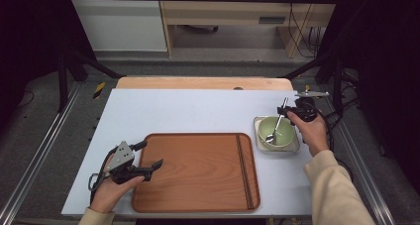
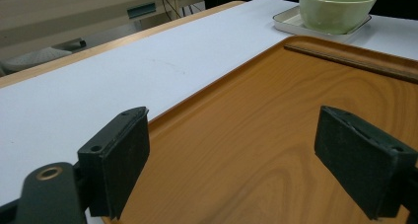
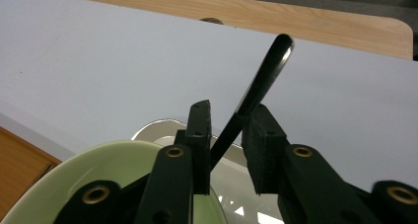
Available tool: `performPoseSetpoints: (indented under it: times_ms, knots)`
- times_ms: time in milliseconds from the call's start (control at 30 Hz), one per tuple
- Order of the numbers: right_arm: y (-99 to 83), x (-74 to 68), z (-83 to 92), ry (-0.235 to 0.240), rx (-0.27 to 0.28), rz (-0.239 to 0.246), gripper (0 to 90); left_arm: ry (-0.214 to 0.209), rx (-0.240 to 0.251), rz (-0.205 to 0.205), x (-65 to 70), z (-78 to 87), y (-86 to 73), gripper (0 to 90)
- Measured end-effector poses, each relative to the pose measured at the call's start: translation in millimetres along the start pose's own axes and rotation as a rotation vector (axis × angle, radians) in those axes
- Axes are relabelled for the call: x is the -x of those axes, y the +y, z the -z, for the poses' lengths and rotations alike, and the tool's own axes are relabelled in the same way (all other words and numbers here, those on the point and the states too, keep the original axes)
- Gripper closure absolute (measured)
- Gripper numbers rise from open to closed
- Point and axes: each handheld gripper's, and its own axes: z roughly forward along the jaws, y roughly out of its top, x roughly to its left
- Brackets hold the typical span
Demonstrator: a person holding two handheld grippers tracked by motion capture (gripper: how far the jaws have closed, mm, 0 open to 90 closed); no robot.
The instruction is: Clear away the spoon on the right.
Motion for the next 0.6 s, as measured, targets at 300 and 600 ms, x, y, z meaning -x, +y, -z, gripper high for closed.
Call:
performPoseSetpoints:
  times_ms: [300,600]
  knots:
    - [6.1,-7.2,14.7,0.040,0.073,0.018,84.7,0.005,0.004,0.011,-2.3,1.6,-0.4,13.8]
    - [14.0,-20.9,39.0,0.064,0.171,0.053,89.7,0.014,0.021,0.024,-5.0,5.6,0.9,14.3]
